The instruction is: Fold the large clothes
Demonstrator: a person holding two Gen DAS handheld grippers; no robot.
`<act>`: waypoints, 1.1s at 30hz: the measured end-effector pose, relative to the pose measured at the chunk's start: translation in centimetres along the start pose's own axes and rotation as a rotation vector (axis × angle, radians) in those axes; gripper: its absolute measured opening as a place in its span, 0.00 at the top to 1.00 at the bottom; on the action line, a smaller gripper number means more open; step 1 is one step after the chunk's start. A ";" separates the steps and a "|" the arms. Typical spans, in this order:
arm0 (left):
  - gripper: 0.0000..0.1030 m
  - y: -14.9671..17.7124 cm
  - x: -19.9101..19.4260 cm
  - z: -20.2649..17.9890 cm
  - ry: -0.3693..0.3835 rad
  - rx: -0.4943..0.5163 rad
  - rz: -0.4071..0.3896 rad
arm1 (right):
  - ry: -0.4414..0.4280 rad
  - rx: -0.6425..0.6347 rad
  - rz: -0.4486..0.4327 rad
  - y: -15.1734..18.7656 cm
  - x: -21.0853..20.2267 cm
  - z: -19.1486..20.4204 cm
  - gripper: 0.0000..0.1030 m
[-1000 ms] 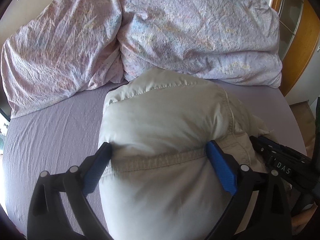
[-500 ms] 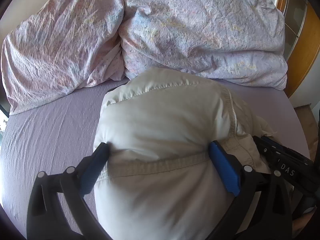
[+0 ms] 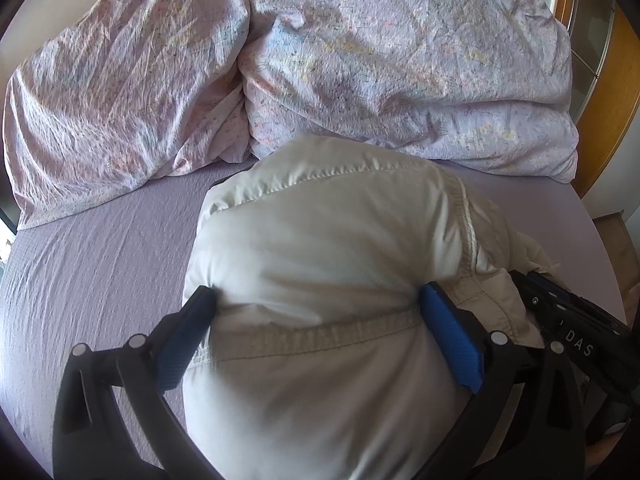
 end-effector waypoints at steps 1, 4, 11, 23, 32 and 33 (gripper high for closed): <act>0.02 0.0 0.0 0.0 0.000 0.000 0.000 | 0.000 0.001 -0.007 0.0 0.0 0.0 0.63; 0.02 0.0 0.0 0.0 0.000 0.003 -0.008 | -0.002 0.003 -0.021 0.0 -0.1 -0.1 0.63; 0.02 -0.1 0.1 0.0 -0.001 0.006 -0.026 | -0.007 0.006 -0.047 -0.1 -0.2 -0.1 0.63; 0.02 -0.4 0.6 0.1 -0.008 0.006 -0.050 | -0.008 0.003 -0.066 -0.1 0.0 -0.1 0.63; 0.02 -0.5 1.0 0.2 -0.016 0.013 -0.057 | -0.007 0.001 -0.065 -0.3 0.2 -0.1 0.63; 0.02 -0.5 0.9 0.2 -0.016 0.014 -0.056 | -0.006 0.001 -0.063 -0.3 0.2 -0.1 0.63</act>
Point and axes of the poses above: each gripper's, at about its wrist camera, not at the fingertips, and x roughly the way its jaws point, z to its left, y to its underside, the point moved 10 cm from there along x, roughly the way its jaws point, and after that the axes turned 9 degrees about y, right-handed, at the moved point
